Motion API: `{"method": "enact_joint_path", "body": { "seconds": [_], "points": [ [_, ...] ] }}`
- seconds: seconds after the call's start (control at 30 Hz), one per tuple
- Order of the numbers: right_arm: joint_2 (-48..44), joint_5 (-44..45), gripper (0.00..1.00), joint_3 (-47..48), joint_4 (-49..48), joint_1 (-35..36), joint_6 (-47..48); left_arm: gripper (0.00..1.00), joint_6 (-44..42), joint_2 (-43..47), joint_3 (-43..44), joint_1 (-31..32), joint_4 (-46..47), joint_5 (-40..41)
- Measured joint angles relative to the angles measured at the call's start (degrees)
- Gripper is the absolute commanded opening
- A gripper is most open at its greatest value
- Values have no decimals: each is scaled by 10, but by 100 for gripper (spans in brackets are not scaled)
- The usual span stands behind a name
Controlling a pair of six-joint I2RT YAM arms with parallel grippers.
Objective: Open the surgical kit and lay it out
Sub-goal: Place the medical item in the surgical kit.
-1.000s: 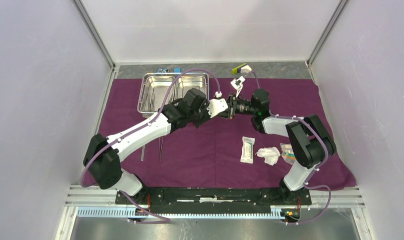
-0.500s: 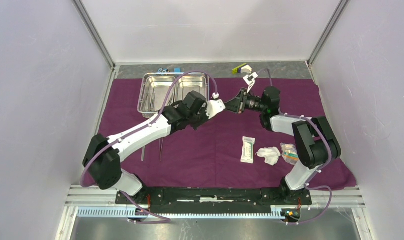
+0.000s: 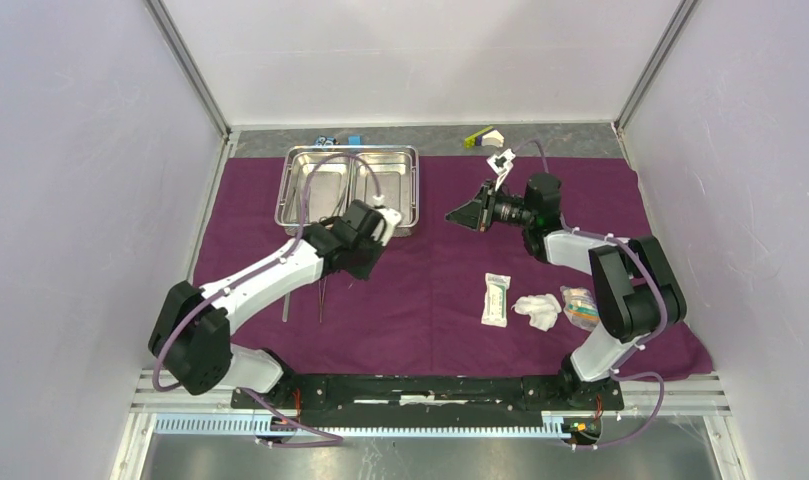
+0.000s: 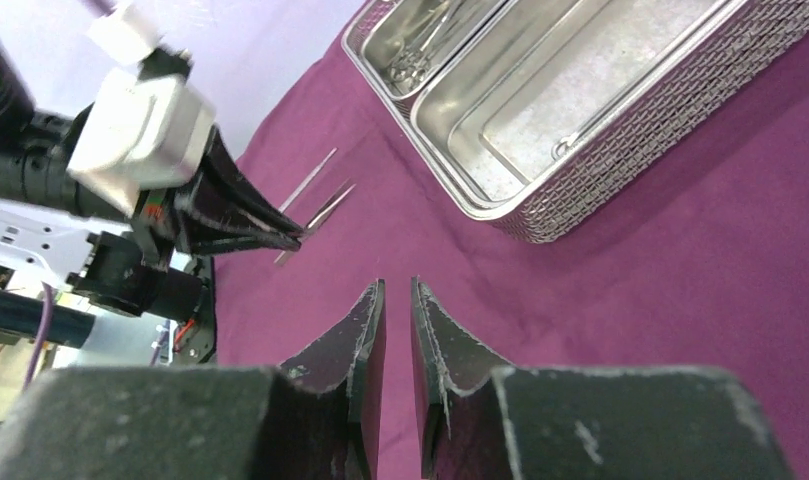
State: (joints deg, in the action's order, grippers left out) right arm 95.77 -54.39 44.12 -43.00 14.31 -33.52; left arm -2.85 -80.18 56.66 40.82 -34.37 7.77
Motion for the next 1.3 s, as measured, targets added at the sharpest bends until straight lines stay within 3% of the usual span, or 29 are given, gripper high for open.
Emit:
{"method": "enact_joint_path", "body": {
  "seconds": [0.27, 0.63, 1.3],
  "points": [
    [-26, 35, 21, 8, 102, -2, 103, 2, 132, 11, -76, -157, 3, -88],
    [-49, 77, 20, 17, 175, -7, 199, 2, 204, 24, -111, -172, 0, -93],
    [-32, 79, 20, 17, 183, -17, 212, 2, 229, 12, -137, -202, -9, -68]
  ]
}}
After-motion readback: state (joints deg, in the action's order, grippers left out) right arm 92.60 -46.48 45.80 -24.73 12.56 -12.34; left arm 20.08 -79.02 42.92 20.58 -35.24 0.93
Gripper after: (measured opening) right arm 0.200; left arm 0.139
